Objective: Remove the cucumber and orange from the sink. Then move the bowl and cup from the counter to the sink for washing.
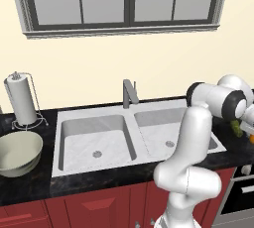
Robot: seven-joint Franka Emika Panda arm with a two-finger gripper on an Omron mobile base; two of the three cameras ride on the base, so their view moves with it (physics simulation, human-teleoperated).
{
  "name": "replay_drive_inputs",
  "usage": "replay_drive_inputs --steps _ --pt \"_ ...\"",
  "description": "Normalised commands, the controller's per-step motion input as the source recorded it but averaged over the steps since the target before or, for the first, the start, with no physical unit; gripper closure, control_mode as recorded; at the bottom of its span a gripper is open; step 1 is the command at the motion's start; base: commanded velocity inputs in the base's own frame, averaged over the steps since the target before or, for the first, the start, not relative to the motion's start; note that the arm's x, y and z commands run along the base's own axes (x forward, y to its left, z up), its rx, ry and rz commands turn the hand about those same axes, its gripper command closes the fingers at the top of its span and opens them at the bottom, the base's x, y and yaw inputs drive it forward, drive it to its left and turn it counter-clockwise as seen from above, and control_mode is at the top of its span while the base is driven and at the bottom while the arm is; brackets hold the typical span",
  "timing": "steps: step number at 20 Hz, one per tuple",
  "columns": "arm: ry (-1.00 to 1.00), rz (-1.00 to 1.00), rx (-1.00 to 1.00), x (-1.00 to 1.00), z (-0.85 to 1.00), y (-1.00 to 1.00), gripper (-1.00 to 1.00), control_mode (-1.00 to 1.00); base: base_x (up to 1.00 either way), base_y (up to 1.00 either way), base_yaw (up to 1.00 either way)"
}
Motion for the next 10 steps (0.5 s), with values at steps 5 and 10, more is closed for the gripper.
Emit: replay_drive_inputs --steps 5,10 --pt "0.00 0.00 0.03 0.00 -0.20 0.00 1.00 -1.00 0.00 0.00 0.00" --pt "0.00 0.00 0.01 0.00 -0.18 0.00 -1.00 -1.00 0.00 0.00 0.00"
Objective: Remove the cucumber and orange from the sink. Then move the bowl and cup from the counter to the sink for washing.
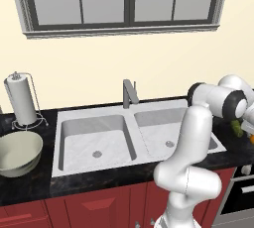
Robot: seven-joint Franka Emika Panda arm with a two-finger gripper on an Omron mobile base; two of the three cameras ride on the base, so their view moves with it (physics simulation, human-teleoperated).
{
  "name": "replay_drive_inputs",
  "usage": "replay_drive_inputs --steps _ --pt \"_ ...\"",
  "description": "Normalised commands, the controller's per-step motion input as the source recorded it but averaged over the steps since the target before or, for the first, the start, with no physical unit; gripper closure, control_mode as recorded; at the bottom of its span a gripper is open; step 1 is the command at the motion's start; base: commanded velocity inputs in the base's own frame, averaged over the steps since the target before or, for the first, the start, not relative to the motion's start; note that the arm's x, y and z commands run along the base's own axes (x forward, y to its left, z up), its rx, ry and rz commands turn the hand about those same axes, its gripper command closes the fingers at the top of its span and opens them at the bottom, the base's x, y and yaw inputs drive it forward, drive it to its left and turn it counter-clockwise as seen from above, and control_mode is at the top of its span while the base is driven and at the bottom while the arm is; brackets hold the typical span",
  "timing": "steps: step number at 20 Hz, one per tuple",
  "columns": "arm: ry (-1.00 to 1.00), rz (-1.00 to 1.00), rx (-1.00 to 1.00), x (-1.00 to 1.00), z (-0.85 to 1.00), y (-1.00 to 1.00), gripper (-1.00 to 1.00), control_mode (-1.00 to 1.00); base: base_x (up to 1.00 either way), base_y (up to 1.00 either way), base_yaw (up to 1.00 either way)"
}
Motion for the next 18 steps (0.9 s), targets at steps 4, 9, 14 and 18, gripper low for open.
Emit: replay_drive_inputs --steps 4,9,14,18 --pt "0.00 0.00 0.00 0.00 -0.18 0.00 -1.00 -1.00 0.00 0.00 0.00" --pt "0.00 0.00 0.00 -0.01 -0.15 0.00 -1.00 -1.00 0.00 0.00 0.00" --pt "-0.03 0.00 0.00 -0.09 -0.01 0.00 -1.00 -1.00 0.00 0.00 0.00" --pt "-0.05 0.00 0.02 -0.09 0.00 0.02 -1.00 -1.00 0.00 0.00 0.00"
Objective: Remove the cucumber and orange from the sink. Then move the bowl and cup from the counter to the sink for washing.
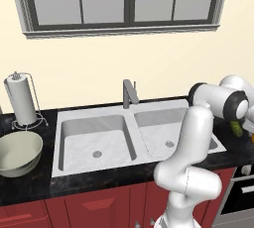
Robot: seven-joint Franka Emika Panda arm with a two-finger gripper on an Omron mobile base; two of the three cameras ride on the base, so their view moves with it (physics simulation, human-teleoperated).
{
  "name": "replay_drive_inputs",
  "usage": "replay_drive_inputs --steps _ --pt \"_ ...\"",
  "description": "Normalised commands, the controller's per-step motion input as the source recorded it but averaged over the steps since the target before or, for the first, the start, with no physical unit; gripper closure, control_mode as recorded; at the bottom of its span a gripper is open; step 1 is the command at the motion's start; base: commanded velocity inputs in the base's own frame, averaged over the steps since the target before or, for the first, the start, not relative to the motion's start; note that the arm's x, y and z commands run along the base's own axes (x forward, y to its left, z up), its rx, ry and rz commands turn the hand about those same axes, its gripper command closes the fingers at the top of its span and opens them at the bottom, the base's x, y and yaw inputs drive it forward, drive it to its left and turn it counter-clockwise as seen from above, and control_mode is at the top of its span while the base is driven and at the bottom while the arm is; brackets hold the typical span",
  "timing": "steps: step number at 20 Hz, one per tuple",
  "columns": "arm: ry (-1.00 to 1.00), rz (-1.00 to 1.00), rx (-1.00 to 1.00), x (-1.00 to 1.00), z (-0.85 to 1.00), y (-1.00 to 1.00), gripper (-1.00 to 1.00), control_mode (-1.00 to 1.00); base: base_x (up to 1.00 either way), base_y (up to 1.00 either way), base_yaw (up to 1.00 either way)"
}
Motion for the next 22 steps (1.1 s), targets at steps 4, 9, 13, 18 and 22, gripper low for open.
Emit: replay_drive_inputs --steps 4,9,13,18,22 --pt "-0.02 0.00 0.01 -0.05 0.00 0.06 -1.00 -1.00 0.00 0.00 0.00" --pt "-0.05 0.00 0.00 0.01 0.00 0.09 -1.00 -1.00 0.00 0.00 0.00" --pt "-0.06 0.00 0.00 0.01 0.00 0.06 -1.00 -1.00 0.00 0.00 0.00" --pt "-0.10 0.00 0.00 0.01 0.00 0.04 -1.00 -1.00 0.00 0.00 0.00" --pt "-0.08 0.00 0.00 0.00 0.10 0.01 -1.00 -1.00 0.00 0.00 0.00"
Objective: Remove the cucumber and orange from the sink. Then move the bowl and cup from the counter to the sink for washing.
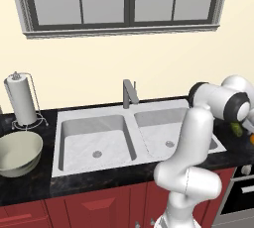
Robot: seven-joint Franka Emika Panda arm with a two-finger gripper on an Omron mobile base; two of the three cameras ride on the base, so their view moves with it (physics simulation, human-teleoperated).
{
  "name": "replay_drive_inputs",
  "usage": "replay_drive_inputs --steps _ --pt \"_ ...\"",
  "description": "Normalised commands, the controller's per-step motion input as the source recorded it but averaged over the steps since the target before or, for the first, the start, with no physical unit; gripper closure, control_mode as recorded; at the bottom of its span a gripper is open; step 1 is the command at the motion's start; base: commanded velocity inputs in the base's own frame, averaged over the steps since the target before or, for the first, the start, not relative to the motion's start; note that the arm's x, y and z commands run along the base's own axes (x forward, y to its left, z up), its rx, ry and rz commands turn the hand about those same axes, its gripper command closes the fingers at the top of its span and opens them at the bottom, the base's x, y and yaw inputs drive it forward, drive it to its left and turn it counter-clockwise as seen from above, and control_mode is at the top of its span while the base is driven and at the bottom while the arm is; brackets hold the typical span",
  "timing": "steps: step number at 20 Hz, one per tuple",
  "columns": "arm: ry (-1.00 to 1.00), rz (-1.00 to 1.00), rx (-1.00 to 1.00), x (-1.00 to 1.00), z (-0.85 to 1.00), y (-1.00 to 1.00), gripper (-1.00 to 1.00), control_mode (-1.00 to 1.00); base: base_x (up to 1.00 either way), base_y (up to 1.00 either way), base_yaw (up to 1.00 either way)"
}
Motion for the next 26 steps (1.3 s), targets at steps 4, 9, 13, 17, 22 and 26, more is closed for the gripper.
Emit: replay_drive_inputs --steps 4,9,13,17,22,26 --pt "-0.06 0.00 -0.02 -0.05 0.26 0.03 -1.00 -1.00 0.00 0.00 0.00" --pt "-0.05 0.00 -0.09 -0.06 0.31 0.03 -1.00 -1.00 0.00 0.00 0.00" --pt "-0.01 0.00 -0.10 -0.16 0.30 0.15 -1.00 -1.00 0.00 0.00 0.00" --pt "0.02 0.04 -0.10 -0.17 0.25 0.23 -1.00 -1.00 0.00 0.00 0.00" --pt "0.00 0.14 -0.18 -0.19 0.28 0.31 -1.00 -1.00 0.00 0.00 0.00" --pt "0.00 0.18 -0.15 -0.18 0.33 0.37 -1.00 -1.00 0.00 0.00 0.00"
